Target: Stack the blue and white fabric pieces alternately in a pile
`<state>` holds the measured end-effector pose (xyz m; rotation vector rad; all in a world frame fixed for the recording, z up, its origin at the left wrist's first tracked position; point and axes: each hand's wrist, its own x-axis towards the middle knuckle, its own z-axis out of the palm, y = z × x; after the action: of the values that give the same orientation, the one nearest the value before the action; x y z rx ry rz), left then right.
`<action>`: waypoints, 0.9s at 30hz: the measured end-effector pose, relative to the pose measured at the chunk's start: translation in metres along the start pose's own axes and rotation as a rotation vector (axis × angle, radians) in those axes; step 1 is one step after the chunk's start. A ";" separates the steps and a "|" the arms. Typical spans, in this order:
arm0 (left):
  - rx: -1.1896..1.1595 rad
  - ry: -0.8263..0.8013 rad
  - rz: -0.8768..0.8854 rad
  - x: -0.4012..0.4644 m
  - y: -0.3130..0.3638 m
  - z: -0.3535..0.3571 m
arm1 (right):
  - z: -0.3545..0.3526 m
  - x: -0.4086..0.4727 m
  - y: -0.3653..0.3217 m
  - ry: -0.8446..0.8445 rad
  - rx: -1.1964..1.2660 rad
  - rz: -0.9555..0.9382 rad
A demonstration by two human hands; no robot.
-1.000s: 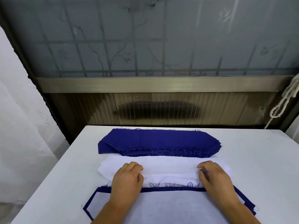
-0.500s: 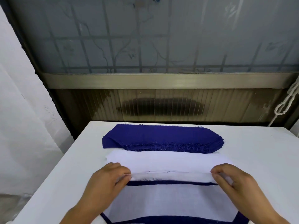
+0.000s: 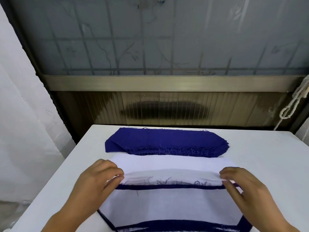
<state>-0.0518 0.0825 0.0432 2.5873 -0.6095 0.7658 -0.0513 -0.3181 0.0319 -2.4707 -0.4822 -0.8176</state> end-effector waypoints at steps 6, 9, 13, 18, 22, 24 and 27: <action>0.047 -0.119 0.293 -0.044 0.001 0.029 | 0.014 -0.042 0.016 -0.092 -0.021 -0.209; 0.010 -0.217 0.234 -0.058 0.003 0.036 | 0.012 -0.045 0.009 -0.145 -0.082 -0.181; -0.057 -0.292 0.169 -0.059 0.005 0.037 | 0.013 -0.059 0.017 -0.198 -0.001 -0.107; -0.157 -0.299 0.086 -0.057 0.008 0.038 | 0.020 -0.064 0.014 -0.224 0.016 -0.104; -0.148 -0.269 0.035 -0.054 0.015 0.040 | 0.013 -0.056 0.010 -0.202 0.021 -0.060; -0.152 -0.263 0.034 -0.050 0.018 0.045 | 0.013 -0.046 0.003 -0.195 -0.036 -0.123; -0.096 -0.263 0.047 -0.043 0.017 0.055 | 0.015 -0.038 0.004 -0.222 -0.080 -0.140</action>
<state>-0.0696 0.0561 -0.0208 2.6124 -0.7665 0.4003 -0.0717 -0.3195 -0.0042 -2.6400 -0.7204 -0.6286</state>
